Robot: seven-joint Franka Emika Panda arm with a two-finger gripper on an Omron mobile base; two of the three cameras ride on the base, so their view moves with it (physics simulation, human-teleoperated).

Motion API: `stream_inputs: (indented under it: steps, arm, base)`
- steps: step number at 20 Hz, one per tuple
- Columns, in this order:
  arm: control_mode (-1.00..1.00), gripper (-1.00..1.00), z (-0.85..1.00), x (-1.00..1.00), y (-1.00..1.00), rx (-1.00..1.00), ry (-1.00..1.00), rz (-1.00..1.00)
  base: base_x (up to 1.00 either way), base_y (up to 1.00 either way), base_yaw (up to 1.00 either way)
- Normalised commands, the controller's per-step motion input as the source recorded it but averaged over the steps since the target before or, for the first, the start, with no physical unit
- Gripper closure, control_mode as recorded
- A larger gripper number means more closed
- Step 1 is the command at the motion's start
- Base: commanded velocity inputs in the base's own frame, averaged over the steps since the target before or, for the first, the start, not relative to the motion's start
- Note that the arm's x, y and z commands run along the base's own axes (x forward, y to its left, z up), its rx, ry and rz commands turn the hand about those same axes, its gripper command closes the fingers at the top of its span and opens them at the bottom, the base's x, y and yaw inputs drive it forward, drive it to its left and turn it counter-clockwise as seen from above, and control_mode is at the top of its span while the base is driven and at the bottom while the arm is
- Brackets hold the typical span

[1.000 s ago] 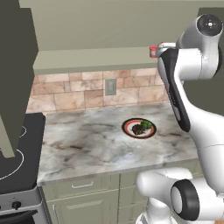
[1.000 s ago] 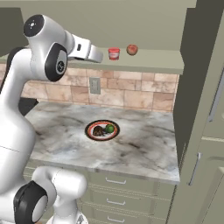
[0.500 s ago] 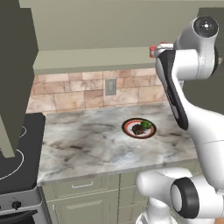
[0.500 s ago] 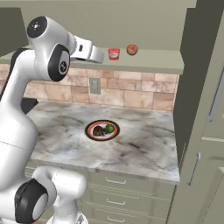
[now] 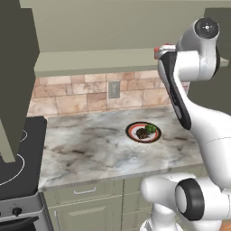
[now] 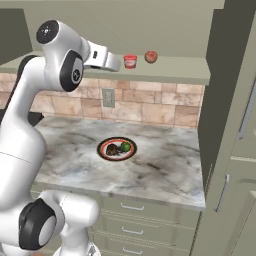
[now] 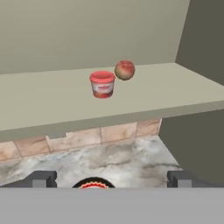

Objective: Pick the avocado and bread from the counter and place them on the plate. Then pick the jam from the cabinet and place it next to the plate. Lastly close the cabinet door.

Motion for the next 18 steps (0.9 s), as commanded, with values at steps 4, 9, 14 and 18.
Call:
stream_inputs:
  steps: [4,9,14,18]
  arm:
    - [-1.0,-1.0,-0.08,0.18,0.0,-0.02,0.0,0.0]
    - [-1.0,-1.0,-0.09,0.2,0.0,-0.02,0.0,0.0]
    - [-1.0,-1.0,-0.1,0.17,0.0,0.0,0.0,0.0]
    - [-1.0,-1.0,-0.1,0.14,0.0,0.0,0.02,0.0]
  base:
    - [0.0,0.0,0.0]
    - [0.0,0.0,0.0]
    - [0.0,0.0,0.0]
    - [0.0,0.0,0.0]
